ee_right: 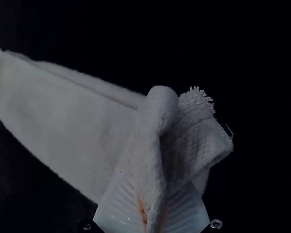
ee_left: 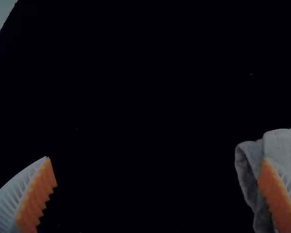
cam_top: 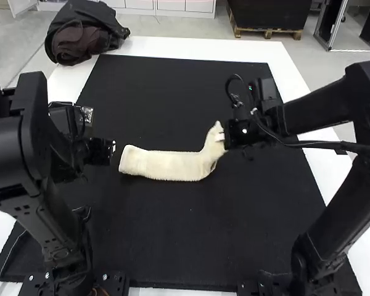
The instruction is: Fold the towel.
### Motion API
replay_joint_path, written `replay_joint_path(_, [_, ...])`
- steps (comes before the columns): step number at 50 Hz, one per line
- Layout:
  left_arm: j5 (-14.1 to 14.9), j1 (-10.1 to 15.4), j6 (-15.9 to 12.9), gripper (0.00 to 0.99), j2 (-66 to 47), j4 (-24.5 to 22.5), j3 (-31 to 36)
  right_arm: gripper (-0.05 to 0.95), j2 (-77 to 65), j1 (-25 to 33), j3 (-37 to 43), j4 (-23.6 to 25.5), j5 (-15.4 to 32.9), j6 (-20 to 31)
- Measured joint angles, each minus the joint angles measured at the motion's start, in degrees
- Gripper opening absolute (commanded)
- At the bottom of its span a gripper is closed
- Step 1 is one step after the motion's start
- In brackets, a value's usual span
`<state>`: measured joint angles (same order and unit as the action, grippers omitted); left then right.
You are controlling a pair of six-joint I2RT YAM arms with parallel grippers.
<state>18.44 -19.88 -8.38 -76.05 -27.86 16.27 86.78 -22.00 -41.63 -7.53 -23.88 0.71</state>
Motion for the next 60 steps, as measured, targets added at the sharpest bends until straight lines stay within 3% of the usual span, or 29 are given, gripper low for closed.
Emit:
replay_joint_path(26, [-0.9,0.0,1.6,0.975,0.0,0.1,0.0,-0.02,12.5,-16.7,-12.2,-3.3,0.3,-4.1])
replay_joint_path(51, [-1.5,0.0,3.3,0.975,0.0,0.1,0.0,-0.02,24.2,-23.7,-23.2,-4.6,0.3,-4.6])
replay_joint_path(60, [-1.6,-1.7,3.3,0.975,0.0,-0.3,0.0,-0.02,27.5,-24.4,-26.5,-4.9,0.3,-4.6])
